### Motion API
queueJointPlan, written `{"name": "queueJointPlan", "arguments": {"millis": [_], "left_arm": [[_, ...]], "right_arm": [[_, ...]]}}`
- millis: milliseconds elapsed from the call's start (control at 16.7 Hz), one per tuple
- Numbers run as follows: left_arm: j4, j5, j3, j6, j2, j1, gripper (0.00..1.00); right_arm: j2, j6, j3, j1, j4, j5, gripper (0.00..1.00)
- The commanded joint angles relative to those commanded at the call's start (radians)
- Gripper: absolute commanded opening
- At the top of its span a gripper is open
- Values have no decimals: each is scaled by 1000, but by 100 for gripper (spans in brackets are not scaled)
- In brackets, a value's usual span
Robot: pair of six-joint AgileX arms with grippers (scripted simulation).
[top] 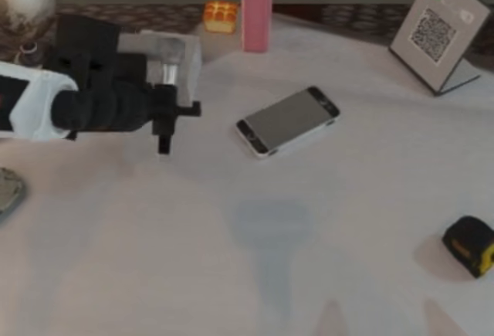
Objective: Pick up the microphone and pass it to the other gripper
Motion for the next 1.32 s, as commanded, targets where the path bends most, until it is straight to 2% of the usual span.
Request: {"name": "queueJointPlan", "arguments": {"millis": [420, 660, 1080, 1200, 1320], "left_arm": [[593, 222, -164, 100, -153, 23, 0], [772, 297, -218, 139, -227, 34, 0], [795, 304, -221, 146, -237, 27, 0], [788, 267, -219, 144, -249, -10, 0], [774, 193, -217, 140, -274, -77, 0]], "right_arm": [[0, 0, 0, 0, 0, 0, 100], [0, 0, 0, 0, 0, 0, 100], [0, 0, 0, 0, 0, 0, 100], [0, 0, 0, 0, 0, 0, 100], [0, 0, 0, 0, 0, 0, 100]]}}
